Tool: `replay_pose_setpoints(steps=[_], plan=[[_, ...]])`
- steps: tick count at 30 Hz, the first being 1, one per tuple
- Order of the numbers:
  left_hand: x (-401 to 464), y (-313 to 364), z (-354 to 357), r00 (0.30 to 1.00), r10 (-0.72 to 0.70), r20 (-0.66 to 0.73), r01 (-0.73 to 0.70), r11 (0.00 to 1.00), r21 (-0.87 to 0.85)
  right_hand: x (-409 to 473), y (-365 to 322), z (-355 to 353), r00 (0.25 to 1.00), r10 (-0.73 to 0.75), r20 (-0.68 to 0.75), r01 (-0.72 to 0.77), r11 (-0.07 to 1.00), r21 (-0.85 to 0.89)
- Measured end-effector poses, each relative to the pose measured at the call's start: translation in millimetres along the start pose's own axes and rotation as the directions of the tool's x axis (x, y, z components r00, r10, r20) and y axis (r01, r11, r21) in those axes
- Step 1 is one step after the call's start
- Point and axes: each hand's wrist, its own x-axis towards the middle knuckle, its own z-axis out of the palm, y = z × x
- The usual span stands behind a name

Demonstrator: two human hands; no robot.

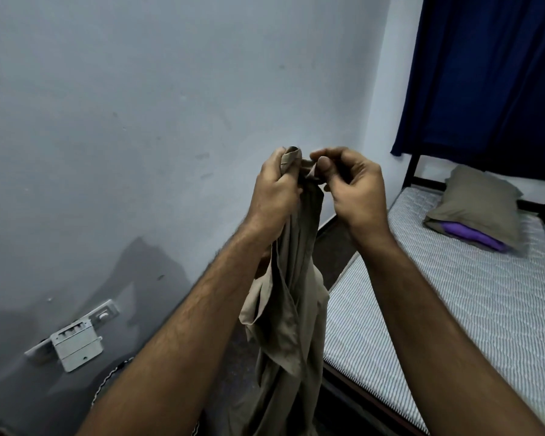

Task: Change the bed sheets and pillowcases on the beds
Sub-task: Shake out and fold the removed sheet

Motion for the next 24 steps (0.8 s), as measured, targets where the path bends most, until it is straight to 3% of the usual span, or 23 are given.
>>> replay_pose_setpoints(steps=[6,10,13,15,17,19,21,24], plan=[[5.9,-5.4,-5.9,0.998,0.051,0.032,-0.055,0.988,0.144,-5.6,1.3,-5.2,0.986,0.167,-0.021,-0.166,0.986,0.021],[6.2,-5.3,-1.1,0.992,0.123,-0.006,-0.115,0.945,0.307,0.9,8.2,-7.1,0.988,0.141,-0.062,-0.145,0.987,-0.075],[7.9,-5.2,-2.3,0.981,0.14,-0.135,-0.097,0.954,0.284,1.8,15.3,-11.8,0.978,0.022,-0.208,-0.054,0.988,-0.148],[10.7,-2.8,-4.6,0.952,0.115,-0.285,-0.051,0.973,0.223,-2.0,15.3,-20.7,0.919,-0.106,-0.379,0.015,0.972,-0.235],[18.7,1.9,-5.7,0.903,0.046,-0.426,-0.005,0.995,0.095,-11.6,16.8,-28.1,0.886,-0.198,-0.419,0.049,0.939,-0.34],[33.4,8.3,-5.6,0.843,-0.083,-0.532,0.035,0.994,-0.099,-28.6,26.2,-26.3,0.945,-0.182,-0.273,0.067,0.922,-0.382],[47.9,14.1,-5.7,0.787,-0.228,-0.573,0.069,0.956,-0.286,-48.9,41.1,-19.2,0.997,-0.077,-0.009,0.068,0.923,-0.379],[55.9,20.3,-4.0,0.743,-0.385,-0.548,0.099,0.872,-0.479,-71.4,64.6,-15.3,0.972,0.059,0.227,0.05,0.894,-0.446]])
